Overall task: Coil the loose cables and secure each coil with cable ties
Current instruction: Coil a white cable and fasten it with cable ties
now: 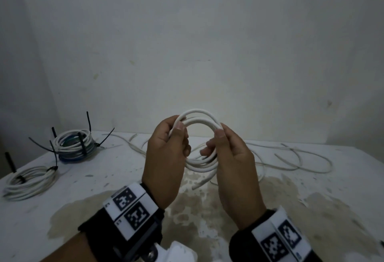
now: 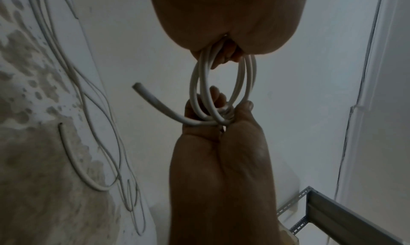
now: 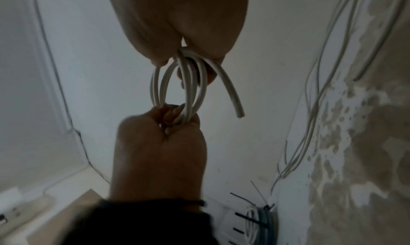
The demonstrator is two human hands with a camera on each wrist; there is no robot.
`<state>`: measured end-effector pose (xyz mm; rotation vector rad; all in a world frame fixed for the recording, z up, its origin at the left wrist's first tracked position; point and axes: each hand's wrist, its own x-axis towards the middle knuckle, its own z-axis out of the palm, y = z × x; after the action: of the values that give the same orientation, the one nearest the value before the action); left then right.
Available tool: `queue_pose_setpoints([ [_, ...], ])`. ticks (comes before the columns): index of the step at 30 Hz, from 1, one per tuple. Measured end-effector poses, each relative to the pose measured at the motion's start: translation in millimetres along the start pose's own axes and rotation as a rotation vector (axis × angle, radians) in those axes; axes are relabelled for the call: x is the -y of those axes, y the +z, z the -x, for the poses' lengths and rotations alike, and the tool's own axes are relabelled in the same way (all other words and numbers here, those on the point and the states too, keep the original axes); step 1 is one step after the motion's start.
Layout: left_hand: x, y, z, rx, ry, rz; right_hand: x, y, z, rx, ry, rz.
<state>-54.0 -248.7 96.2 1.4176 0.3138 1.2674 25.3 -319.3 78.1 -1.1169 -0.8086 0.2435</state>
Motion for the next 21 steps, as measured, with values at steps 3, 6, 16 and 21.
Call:
queue_pose_setpoints([
  [3,6,-5,1,0.006,-0.024,0.049,3,-2,-2,0.054,0.086,-0.222],
  [6,9,-12,5,0.070,-0.120,0.046,5,-7,-7,0.073,0.050,-0.198],
  [16,-17,-21,-16,0.393,-0.406,-0.113,26,-15,-10,0.304,-0.070,0.305],
  [21,-4,-12,-10,0.243,-0.393,0.049,18,-14,-9,0.183,-0.018,0.274],
])
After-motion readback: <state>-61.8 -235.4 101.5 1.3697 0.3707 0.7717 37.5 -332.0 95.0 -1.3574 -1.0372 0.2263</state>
